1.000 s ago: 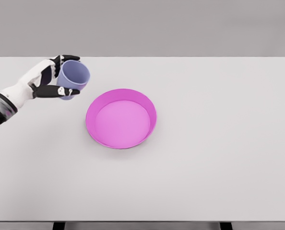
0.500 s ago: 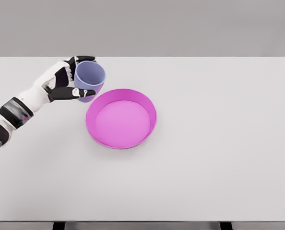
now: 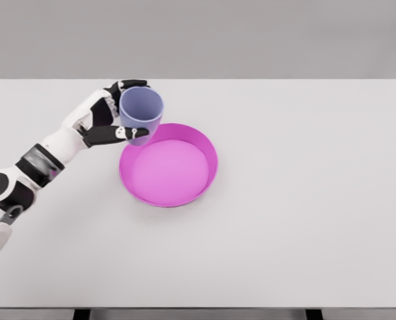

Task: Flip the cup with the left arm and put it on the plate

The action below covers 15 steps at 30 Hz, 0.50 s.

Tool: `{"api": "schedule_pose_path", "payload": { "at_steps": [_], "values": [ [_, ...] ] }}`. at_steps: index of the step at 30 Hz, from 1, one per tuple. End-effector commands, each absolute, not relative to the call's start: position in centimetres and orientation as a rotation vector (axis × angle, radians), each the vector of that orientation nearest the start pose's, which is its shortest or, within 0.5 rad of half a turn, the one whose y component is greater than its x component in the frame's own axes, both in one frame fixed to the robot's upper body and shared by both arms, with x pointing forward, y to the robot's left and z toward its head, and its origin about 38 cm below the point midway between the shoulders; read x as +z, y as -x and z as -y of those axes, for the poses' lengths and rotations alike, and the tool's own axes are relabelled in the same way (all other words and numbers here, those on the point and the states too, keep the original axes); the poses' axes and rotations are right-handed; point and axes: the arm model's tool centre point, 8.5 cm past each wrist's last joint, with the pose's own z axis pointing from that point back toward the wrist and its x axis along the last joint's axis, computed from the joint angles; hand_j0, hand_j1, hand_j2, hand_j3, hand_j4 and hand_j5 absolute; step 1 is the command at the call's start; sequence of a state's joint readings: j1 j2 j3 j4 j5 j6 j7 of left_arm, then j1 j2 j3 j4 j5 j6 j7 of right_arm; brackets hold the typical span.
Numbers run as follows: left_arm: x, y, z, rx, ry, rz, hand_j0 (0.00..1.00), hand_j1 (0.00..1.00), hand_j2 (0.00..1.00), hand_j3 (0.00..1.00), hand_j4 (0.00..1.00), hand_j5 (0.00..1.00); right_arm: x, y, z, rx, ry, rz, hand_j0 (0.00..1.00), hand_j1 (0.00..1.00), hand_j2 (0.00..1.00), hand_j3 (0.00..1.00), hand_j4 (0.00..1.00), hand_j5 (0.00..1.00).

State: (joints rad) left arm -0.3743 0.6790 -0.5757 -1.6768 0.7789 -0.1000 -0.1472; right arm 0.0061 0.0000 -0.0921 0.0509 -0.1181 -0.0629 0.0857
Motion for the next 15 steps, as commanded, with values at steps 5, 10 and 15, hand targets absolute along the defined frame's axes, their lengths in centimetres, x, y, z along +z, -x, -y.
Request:
{"api": "schedule_pose_path", "payload": {
  "at_steps": [5,10,15],
  "values": [
    [18.1,-40.5,-23.6,-0.524,0.541,1.650,0.78,0.78,0.78,0.78,0.78,0.78,-26.1,1.4,26.4,-0.209,0.009,0.025,1.00,1.00,1.00,1.00,1.00,1.00],
    [17.1,-40.4,-23.0,-0.483,0.571,1.634,0.78,0.78,0.78,0.78,0.78,0.78,-26.1,1.4,26.4,-0.209,0.009,0.022,1.00,1.00,1.00,1.00,1.00,1.00],
    [15.8,-40.5,-22.6,-0.431,0.591,1.639,0.78,0.78,0.78,0.78,0.78,0.78,-26.1,1.4,26.4,-0.209,0.009,0.022,1.00,1.00,1.00,1.00,1.00,1.00]
  ]
}}
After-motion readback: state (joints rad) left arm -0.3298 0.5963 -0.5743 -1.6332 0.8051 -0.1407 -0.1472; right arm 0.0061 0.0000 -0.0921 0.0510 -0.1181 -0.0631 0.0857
